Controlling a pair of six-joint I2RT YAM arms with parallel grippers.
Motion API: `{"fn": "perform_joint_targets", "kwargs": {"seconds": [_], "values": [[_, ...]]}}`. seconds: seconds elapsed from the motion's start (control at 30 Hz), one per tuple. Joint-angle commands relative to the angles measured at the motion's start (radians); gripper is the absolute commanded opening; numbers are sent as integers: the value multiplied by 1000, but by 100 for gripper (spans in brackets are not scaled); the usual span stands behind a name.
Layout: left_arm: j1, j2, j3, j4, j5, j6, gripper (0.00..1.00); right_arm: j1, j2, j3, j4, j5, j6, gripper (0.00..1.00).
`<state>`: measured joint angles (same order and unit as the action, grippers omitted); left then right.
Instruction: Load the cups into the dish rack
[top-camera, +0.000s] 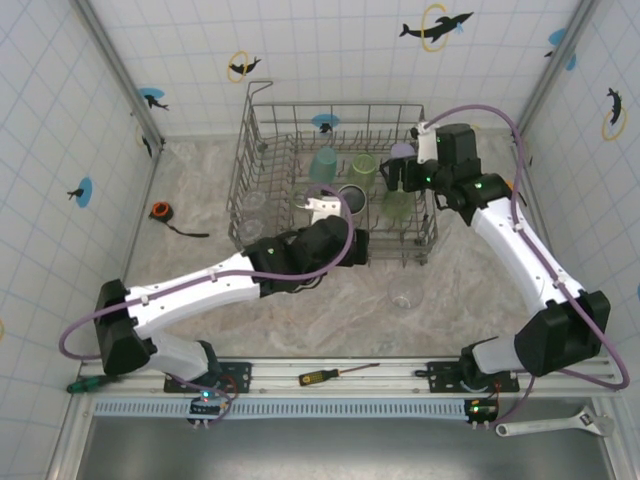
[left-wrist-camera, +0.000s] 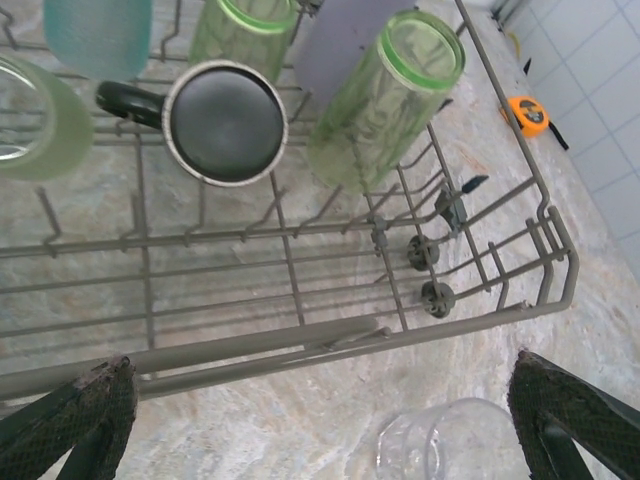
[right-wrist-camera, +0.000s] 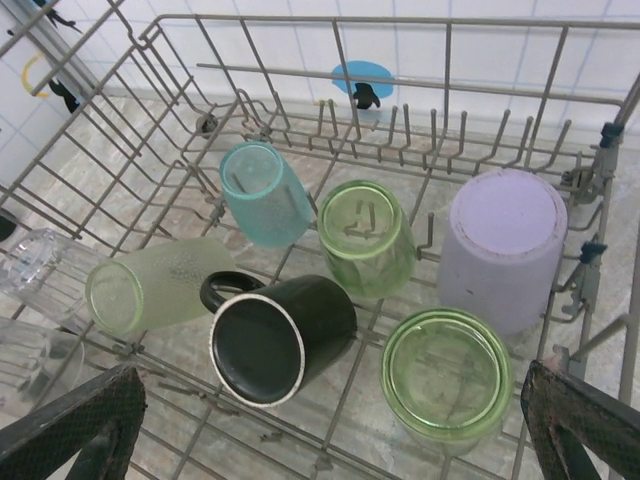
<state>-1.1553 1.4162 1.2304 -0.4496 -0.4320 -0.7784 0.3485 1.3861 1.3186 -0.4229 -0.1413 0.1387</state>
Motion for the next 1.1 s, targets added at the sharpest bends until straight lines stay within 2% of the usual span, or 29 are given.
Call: {"fn": "perform_joint_targets", "kwargs": {"seconds": [0.0,0.1,0.23,0.43,0.6,0.9,1.07], "values": [[-44,55,7,49,-25,-26,98,-24,-46,-36,35,-11,10,100],[-106,116,47,49,-59,-21,98,-45,-70,-65,44,-16,16,100],[-127,201,70,61,31,-42,98,-74,-91,-90,53,-33,22,100],[-137,279,73,67,80,-56,97,-93,-117,-116,55,-41,23,100],[-137,331,96,72,116,-46,86,-103,-142,-142,59,-35,27,100],[-137,437,132,54,174,-49,75,-109,-167,-179,80,-40,32,100],[-136,491,157,35,179,-42,63,-112,-171,-188,91,-46,36,100]]}}
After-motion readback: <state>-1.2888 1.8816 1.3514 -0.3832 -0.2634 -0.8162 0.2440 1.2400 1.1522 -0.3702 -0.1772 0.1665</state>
